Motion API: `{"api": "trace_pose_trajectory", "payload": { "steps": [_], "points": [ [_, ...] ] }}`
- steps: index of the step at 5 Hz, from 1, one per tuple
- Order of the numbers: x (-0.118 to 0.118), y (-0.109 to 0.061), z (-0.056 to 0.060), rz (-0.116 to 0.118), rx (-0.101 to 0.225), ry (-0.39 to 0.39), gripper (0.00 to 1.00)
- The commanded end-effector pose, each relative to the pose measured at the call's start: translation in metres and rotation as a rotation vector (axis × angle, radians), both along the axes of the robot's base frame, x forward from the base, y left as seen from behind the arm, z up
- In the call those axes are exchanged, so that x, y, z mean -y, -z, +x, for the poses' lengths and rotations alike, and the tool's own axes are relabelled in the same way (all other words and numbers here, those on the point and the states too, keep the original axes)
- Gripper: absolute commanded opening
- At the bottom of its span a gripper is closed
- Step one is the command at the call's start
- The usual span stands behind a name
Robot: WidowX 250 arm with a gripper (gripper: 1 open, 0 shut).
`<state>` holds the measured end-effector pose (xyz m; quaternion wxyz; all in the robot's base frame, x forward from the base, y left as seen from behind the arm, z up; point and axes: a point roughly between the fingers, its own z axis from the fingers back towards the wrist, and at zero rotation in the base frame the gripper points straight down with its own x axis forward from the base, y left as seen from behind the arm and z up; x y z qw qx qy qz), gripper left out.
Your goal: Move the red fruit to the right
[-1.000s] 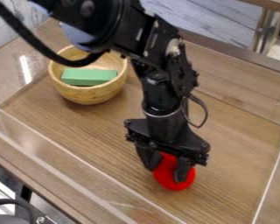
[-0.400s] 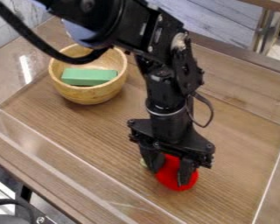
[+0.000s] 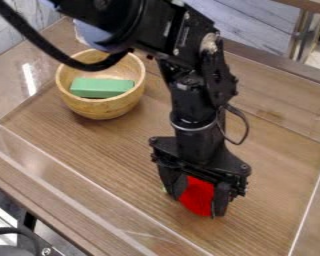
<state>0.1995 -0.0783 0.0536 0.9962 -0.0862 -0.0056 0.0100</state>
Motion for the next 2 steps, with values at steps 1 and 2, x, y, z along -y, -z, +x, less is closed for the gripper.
{"api": "trace_pose_trajectory", "payload": {
  "steps": [1, 2],
  "points": [
    [-0.008, -0.016, 0.015, -0.012, 0.056, -0.044, 0.00],
    [-0.021, -0.032, 0.024, -0.010, 0.071, -0.078, 0.00]
  ]
}}
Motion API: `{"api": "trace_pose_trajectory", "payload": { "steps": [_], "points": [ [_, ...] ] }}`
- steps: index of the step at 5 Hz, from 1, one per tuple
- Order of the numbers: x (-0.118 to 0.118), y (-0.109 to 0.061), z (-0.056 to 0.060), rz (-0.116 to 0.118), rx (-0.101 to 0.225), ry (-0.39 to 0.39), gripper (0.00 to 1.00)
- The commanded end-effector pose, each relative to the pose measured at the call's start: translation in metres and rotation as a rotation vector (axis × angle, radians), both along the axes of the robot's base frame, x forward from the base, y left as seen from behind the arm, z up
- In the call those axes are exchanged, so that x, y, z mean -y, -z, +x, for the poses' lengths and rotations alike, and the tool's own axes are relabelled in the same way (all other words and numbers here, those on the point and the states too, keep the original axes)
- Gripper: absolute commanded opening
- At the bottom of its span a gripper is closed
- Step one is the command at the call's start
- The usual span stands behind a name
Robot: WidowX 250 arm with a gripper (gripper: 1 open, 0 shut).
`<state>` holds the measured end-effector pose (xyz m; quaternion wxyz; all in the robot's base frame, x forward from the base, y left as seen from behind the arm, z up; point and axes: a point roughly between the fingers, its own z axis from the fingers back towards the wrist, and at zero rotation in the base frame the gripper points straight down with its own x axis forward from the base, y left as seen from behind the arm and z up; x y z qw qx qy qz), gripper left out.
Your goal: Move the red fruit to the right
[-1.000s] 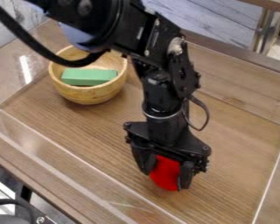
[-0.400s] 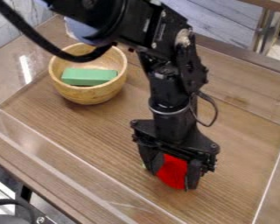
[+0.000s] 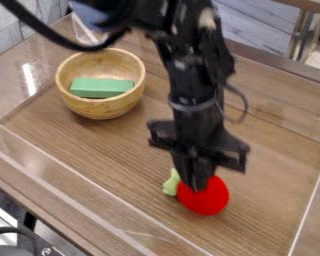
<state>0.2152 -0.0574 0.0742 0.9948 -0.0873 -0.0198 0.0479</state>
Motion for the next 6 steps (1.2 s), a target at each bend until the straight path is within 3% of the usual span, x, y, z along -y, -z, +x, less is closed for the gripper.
{"api": "trace_pose_trajectory", "payload": {
  "steps": [1, 2, 3, 4, 5, 6],
  "points": [
    [-0.012, -0.038, 0.030, -0.019, 0.090, -0.056, 0.00],
    [-0.005, -0.015, 0.020, -0.008, 0.076, -0.023, 1.00],
    [0.000, 0.003, 0.015, -0.002, 0.067, 0.008, 1.00],
    [0.006, -0.005, 0.018, 0.001, 0.076, -0.055, 0.00],
    [0.010, -0.007, 0.018, 0.005, 0.075, -0.118, 0.00],
    [0.008, -0.023, 0.024, 0.002, 0.090, -0.108, 0.00]
  ]
}}
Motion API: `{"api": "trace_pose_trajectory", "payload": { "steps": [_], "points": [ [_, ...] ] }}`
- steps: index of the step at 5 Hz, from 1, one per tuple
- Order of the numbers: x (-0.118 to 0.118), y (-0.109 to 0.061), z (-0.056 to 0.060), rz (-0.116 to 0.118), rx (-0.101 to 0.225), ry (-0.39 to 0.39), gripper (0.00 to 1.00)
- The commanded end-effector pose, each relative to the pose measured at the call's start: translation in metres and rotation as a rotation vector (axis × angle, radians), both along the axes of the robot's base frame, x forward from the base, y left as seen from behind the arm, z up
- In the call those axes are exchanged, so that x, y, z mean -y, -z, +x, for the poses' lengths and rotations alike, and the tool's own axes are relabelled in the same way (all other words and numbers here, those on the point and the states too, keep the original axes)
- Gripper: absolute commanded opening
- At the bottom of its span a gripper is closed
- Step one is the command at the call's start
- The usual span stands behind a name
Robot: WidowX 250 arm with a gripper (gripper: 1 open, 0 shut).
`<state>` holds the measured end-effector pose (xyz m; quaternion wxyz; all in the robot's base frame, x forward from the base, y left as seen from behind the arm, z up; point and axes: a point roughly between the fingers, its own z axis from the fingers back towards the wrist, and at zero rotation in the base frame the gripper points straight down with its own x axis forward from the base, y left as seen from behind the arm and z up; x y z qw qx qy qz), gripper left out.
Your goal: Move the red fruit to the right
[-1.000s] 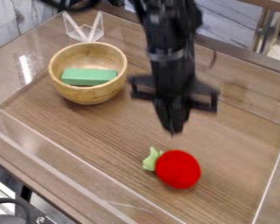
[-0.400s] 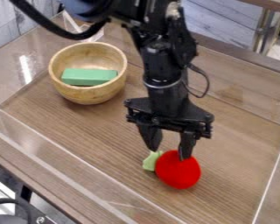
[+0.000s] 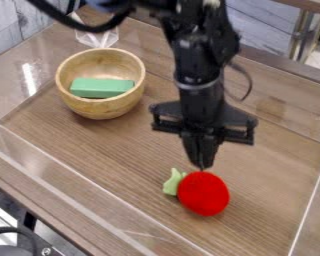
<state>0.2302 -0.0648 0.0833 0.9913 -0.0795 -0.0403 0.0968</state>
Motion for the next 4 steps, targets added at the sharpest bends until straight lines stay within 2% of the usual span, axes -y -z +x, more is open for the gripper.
{"api": "trace_pose_trajectory", "payload": {
  "steps": [1, 3, 4],
  "points": [
    [0.000, -0.013, 0.010, -0.007, 0.059, 0.004, 0.00],
    [0.041, 0.002, -0.006, 0.006, 0.042, -0.053, 0.00],
    [0.040, -0.022, 0.008, -0.003, 0.074, -0.030, 0.00]
  ]
}}
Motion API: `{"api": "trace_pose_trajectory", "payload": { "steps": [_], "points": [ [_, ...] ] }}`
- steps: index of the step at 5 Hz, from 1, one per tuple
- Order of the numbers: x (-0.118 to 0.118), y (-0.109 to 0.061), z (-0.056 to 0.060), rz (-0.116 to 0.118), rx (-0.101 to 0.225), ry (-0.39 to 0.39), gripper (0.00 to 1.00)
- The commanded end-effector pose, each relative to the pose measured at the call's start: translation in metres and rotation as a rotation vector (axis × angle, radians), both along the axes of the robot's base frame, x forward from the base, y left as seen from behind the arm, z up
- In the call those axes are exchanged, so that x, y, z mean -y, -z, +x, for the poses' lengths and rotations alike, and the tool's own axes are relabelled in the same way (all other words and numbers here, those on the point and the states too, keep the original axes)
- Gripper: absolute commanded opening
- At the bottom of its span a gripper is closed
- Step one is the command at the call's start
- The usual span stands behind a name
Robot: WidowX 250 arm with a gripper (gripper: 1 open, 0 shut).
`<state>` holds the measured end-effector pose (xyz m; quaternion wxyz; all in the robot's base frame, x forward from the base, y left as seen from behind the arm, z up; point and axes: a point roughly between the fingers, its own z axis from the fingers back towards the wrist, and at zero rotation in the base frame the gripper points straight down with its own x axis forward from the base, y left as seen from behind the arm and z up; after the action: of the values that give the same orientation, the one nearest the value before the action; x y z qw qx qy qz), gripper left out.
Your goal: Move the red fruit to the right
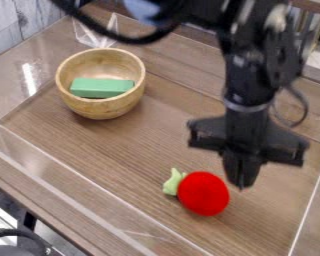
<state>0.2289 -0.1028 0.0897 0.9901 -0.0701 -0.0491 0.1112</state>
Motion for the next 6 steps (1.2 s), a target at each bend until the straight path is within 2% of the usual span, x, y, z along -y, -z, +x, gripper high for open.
{"api": "trace_pose_trajectory", "payload": {
  "steps": [1, 2, 3, 5, 6],
  "points": [
    [-0.004, -0.030, 0.009, -0.023, 0.073, 0.011, 0.00],
    [-0.006, -0.032, -0.008, -0.012, 0.059, -0.021, 0.00],
    [-0.007, -0.040, -0.022, -0.007, 0.050, -0.053, 0.00],
    [-0.002, -0.030, -0.020, 0.001, 0.033, -0.090, 0.00],
    [0.000, -0.026, -0.021, 0.004, 0.028, -0.079, 0.00]
  ]
}}
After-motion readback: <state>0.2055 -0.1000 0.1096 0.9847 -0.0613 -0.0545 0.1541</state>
